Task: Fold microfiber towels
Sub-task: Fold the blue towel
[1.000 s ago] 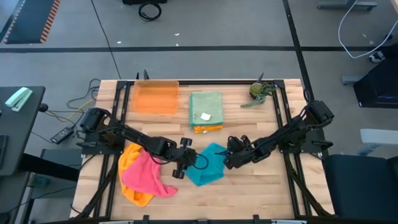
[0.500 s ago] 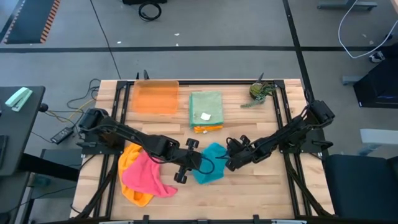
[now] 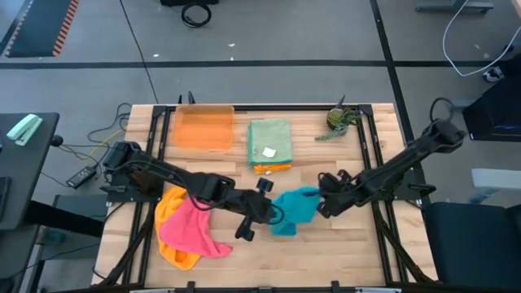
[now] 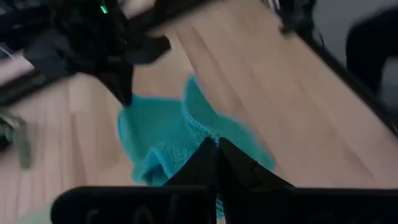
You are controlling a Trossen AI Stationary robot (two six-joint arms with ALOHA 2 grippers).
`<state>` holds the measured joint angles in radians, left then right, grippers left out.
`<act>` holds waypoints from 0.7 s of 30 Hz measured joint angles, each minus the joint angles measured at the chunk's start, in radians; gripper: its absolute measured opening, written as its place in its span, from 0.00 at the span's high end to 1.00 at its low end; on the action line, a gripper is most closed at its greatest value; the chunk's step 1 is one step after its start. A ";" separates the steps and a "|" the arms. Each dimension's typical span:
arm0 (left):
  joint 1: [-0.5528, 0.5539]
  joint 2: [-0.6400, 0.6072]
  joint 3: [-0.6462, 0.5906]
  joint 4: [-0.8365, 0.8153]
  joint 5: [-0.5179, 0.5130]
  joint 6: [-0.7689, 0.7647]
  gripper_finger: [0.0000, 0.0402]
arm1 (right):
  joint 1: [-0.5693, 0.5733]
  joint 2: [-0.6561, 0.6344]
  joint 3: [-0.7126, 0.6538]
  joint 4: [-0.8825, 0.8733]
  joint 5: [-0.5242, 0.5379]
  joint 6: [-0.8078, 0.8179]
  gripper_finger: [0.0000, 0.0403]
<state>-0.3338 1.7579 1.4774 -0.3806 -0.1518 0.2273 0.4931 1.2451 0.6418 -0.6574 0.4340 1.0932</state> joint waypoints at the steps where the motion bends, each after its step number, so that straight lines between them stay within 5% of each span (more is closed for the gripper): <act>1: 0.001 0.000 -0.014 0.043 0.009 0.001 0.98 | 0.008 -0.026 0.000 -0.011 0.000 0.016 0.99; 10: -0.009 0.003 -0.288 0.236 0.087 -0.121 0.98 | 0.094 -0.120 0.000 -0.007 -0.017 0.080 0.94; 21: -0.098 0.002 -0.531 0.327 0.089 -0.216 0.97 | 0.100 -0.101 0.000 0.018 0.011 0.121 0.71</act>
<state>-0.4321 1.7603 0.9460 -0.0535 -0.0631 0.0113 0.5926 1.1437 0.6418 -0.6395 0.4455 1.2143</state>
